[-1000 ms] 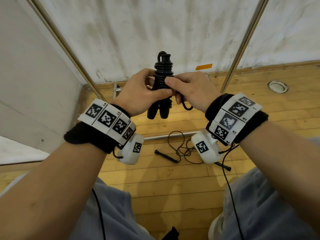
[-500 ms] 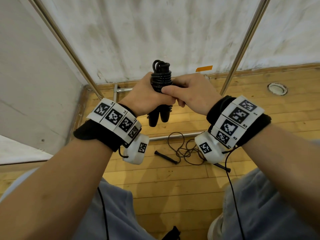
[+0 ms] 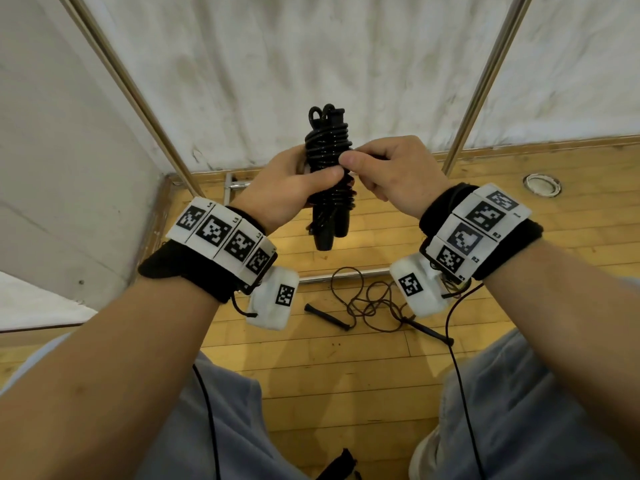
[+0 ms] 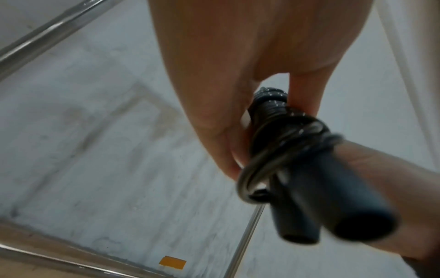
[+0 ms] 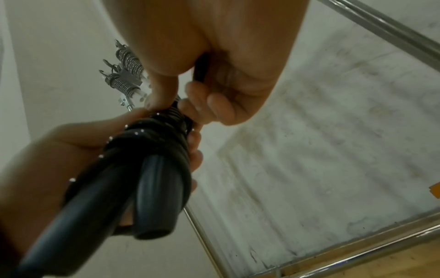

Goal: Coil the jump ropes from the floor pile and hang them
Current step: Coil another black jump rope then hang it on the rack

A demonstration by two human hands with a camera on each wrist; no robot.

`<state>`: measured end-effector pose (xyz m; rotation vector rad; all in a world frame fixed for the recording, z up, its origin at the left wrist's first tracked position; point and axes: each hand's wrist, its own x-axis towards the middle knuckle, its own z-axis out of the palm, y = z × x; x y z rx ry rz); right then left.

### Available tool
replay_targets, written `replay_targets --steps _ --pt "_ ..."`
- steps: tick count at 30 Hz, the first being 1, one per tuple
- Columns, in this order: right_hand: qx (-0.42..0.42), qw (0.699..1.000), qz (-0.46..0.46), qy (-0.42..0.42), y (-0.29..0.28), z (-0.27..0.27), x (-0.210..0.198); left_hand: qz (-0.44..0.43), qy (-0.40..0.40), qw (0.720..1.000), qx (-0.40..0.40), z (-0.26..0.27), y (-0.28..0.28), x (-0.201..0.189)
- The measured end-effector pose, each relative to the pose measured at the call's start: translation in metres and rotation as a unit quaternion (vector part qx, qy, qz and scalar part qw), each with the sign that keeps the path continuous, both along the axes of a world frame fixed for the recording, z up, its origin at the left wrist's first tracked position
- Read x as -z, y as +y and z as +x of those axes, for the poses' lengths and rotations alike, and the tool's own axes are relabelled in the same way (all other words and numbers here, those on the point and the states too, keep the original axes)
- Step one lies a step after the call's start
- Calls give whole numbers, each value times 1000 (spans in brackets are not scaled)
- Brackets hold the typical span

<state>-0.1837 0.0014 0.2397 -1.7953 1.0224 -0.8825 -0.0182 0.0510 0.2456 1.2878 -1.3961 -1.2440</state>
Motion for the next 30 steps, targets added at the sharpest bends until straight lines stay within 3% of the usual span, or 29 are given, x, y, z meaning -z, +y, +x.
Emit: replay_targets --steps 6,14,18,23,27,28,30 --pt "6 1000 -15 18 6 6 1 -37 -59 990 -122 1 -5 6" --pt "-7 995 -56 87 12 11 3 -59 -79 990 -96 -4 -9 7" --pt "-8 992 -56 116 11 10 3 -52 -36 994 -89 -7 -10 8" --pt "47 985 -98 132 12 8 3 -20 -52 993 -108 -13 -11 14" --pt "55 990 -63 109 11 6 2 33 75 992 -92 -13 -9 13" --pt "53 991 -55 107 11 5 2 35 62 994 -85 -13 -8 14" --pt "44 992 -44 109 11 6 3 14 -42 997 -70 -13 -4 17"
